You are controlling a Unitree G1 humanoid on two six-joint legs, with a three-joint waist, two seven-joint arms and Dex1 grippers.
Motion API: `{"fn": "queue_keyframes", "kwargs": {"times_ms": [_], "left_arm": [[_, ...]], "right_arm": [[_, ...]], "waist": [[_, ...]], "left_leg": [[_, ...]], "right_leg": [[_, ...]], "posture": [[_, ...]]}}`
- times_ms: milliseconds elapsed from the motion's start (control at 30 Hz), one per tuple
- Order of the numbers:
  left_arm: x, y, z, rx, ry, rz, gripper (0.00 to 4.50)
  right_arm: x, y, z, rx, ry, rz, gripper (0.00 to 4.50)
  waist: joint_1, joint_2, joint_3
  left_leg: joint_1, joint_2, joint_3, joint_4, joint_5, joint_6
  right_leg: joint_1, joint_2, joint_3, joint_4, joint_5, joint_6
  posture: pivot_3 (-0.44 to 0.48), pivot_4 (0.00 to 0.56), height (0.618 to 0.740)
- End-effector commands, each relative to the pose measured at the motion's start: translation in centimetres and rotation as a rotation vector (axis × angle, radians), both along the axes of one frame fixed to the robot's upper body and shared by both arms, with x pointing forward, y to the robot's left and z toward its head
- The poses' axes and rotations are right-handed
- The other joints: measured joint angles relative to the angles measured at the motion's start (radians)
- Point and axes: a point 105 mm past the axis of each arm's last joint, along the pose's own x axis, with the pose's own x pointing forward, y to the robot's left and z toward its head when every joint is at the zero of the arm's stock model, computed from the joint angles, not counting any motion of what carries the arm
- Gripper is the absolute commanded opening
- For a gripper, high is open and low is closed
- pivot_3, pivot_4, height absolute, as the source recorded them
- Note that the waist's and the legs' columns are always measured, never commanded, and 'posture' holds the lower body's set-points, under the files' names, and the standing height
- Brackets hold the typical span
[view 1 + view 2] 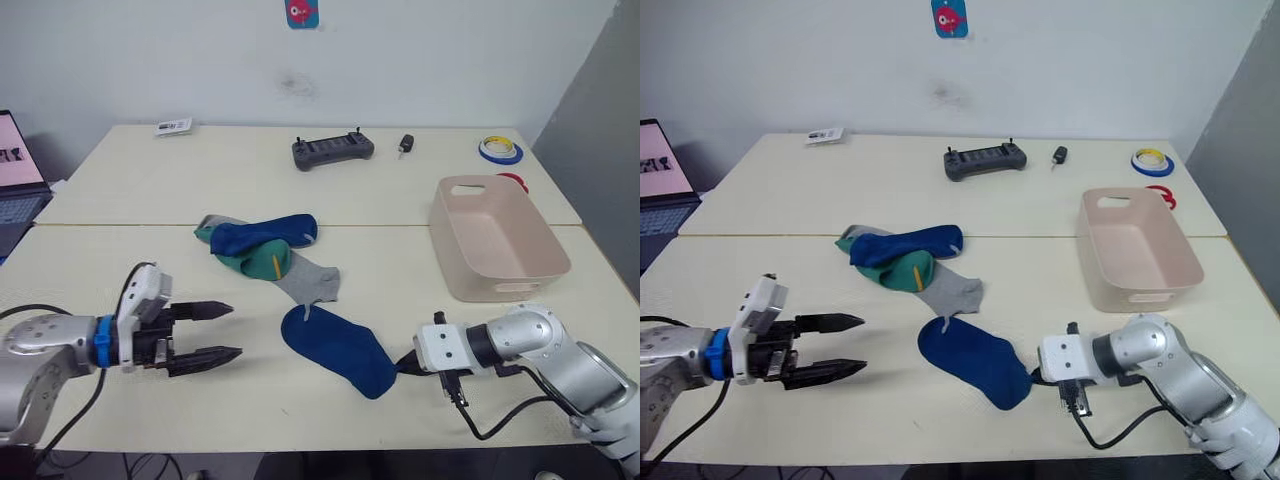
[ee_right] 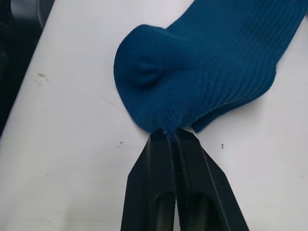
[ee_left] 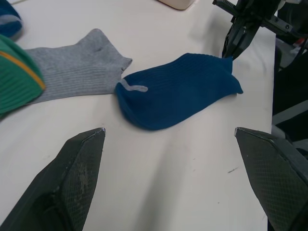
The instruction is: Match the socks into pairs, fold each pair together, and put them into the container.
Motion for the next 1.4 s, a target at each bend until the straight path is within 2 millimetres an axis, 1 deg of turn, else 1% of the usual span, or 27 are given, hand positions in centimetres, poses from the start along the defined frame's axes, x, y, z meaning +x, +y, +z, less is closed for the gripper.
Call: {"fn": "queue_keyframes", "kwargs": {"times_ms": [33,133,200,333,467,667,767,833,1000,1100,1167,1200,1333,1400], "left_arm": [[0.6,-0.9,0.1,-0.003,-0.016,-0.013,4.50],[1.2,-1.7,-0.5,0.005,-0.002,-0.033,4.50],[2.0,-2.2,-0.9,0.010,-0.003,-0.038,4.50],[3.6,-2.9,-2.2,0.053,0.026,-0.029,4.50],[5.7,-3.9,-4.0,0.084,0.052,0.031,4.50],[6.3,-5.4,-5.8,0.087,0.099,0.032,4.50],[6.9,-6.2,-5.9,0.067,0.107,0.047,3.91],[7.0,-6.6,-5.9,0.056,0.118,0.042,3.30],[5.7,-7.5,-5.9,0.059,0.167,-0.026,1.76],[5.1,-7.6,-5.9,0.072,0.192,-0.053,0.86],[5.1,-7.4,-5.9,0.076,0.185,-0.041,0.23],[5.2,-7.3,-5.8,0.075,0.180,-0.031,0.04],[5.7,-5.8,-4.9,0.041,0.155,0.042,0.04],[5.5,-4.3,-4.7,0.038,0.160,0.085,0.04]], "right_arm": [[-0.7,0.2,1.6,0.034,-0.053,-0.012,1.07],[-1.5,-0.1,2.1,0.062,-0.038,-0.066,2.10],[-2.0,-0.4,2.3,0.088,-0.015,-0.120,2.81],[-2.1,-1.1,2.4,0.135,-0.007,-0.237,4.19],[-2.6,-0.9,3.0,0.212,-0.009,-0.314,4.19],[-3.3,-0.8,3.0,0.249,-0.007,-0.385,4.19],[-3.5,-0.7,3.0,0.259,-0.009,-0.401,4.23],[-3.6,-0.7,3.1,0.262,-0.011,-0.407,4.23],[-3.5,-0.9,3.4,0.266,-0.024,-0.421,4.23],[-3.2,-1.1,3.5,0.266,-0.033,-0.425,4.23],[-3.1,-1.2,3.6,0.269,-0.037,-0.426,4.23],[-3.0,-1.2,3.6,0.272,-0.040,-0.428,4.23],[-2.8,-1.2,3.6,0.290,-0.034,-0.445,4.23],[-2.4,-1.3,3.6,0.322,-0.021,-0.494,4.23]], "waist": [[0.001,0.000,0.000],[0.002,0.000,0.000],[0.003,0.000,0.000],[0.003,0.000,0.000],[0.004,0.000,0.000],[0.002,-0.001,0.000],[0.004,0.000,0.000],[0.009,0.000,-0.001],[0.009,-0.001,-0.001],[0.009,-0.001,-0.001],[0.009,-0.001,-0.001],[0.009,-0.001,-0.001],[0.009,-0.001,-0.001],[0.007,-0.001,0.000]], "left_leg": [[0.000,0.000,0.000,0.000,0.000,0.000],[0.000,0.000,0.000,0.000,0.000,0.000],[0.000,0.000,0.000,0.000,0.000,0.000],[0.000,-0.001,0.000,0.000,0.000,0.000],[0.000,-0.001,0.000,0.000,0.000,0.000],[0.000,-0.001,0.000,0.000,0.000,0.000],[0.002,-0.002,0.000,0.001,0.000,0.000],[0.002,-0.002,0.000,0.001,0.000,0.000],[0.001,-0.002,0.000,0.001,0.000,0.000],[0.001,-0.002,0.000,0.001,0.000,0.000],[0.002,-0.002,0.000,0.001,0.000,0.000],[0.002,-0.002,0.000,0.001,0.000,0.000],[0.001,-0.002,0.000,0.001,0.000,0.000],[0.001,-0.001,0.000,0.001,0.000,0.000]], "right_leg": [[0.000,0.000,0.000,0.000,0.000,0.000],[0.000,0.000,0.000,0.000,0.000,0.000],[0.000,0.000,0.000,0.000,0.000,0.000],[0.001,0.001,0.000,0.000,0.000,0.000],[0.001,0.003,0.000,0.000,0.000,0.000],[0.001,0.004,0.000,0.000,0.000,0.000],[0.003,0.003,0.000,0.000,0.000,0.000],[0.003,0.003,-0.001,0.000,0.000,0.001],[0.003,0.003,0.000,-0.001,0.000,0.001],[0.003,0.003,0.000,-0.001,0.000,0.001],[0.003,0.003,0.000,-0.001,0.000,0.001],[0.003,0.003,0.000,-0.001,0.000,0.001],[0.003,0.004,0.000,-0.001,0.000,0.001],[0.002,0.004,0.000,-0.001,0.000,0.001]], "posture": [[0.000,0.150,0.740],[0.000,0.150,0.740],[0.000,0.150,0.740],[0.000,0.150,0.740],[0.000,0.150,0.740],[0.000,0.150,0.740],[0.000,0.150,0.740],[0.000,0.150,0.740],[0.000,0.150,0.740],[0.000,0.150,0.740],[0.000,0.150,0.740],[0.000,0.150,0.740],[0.000,0.150,0.740],[0.000,0.150,0.740]]}}
